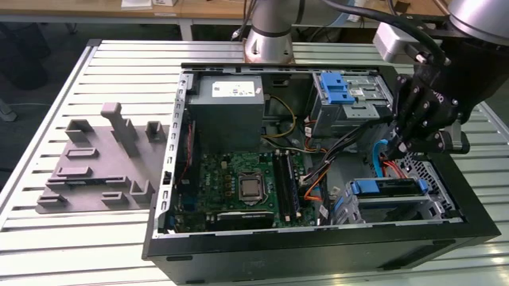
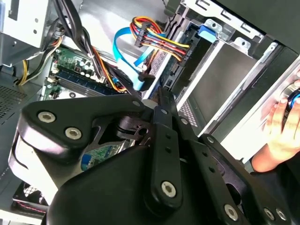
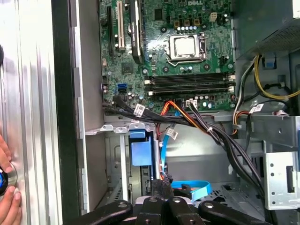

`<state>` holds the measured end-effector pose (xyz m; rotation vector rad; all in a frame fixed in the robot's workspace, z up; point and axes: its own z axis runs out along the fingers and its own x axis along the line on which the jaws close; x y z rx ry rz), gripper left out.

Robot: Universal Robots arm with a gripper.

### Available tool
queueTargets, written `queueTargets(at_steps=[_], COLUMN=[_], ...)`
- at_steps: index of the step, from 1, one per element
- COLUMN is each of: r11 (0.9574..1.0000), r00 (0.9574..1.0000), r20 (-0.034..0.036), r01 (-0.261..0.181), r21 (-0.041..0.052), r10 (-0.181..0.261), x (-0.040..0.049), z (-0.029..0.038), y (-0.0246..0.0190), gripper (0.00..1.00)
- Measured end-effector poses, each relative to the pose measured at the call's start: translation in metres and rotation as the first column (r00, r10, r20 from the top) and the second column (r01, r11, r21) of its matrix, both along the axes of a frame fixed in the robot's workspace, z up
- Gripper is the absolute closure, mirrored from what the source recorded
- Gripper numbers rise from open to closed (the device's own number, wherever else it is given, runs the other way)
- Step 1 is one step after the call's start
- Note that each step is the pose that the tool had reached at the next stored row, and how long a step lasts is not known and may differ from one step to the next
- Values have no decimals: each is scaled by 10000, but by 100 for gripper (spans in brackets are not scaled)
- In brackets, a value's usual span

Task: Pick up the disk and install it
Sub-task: 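Insert the second disk wire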

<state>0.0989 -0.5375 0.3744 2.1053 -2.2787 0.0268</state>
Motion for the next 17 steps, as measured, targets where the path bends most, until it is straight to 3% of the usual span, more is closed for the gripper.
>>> queueTargets(at_steps=[11,17], r11=[10000,10000], r00=[10000,10000], r20=[0,-1], r01=[-3,-88], r21=[0,-2], r10=[3,88], x=[-14,-14], z=[118,122], y=[135,180], gripper=[89,89])
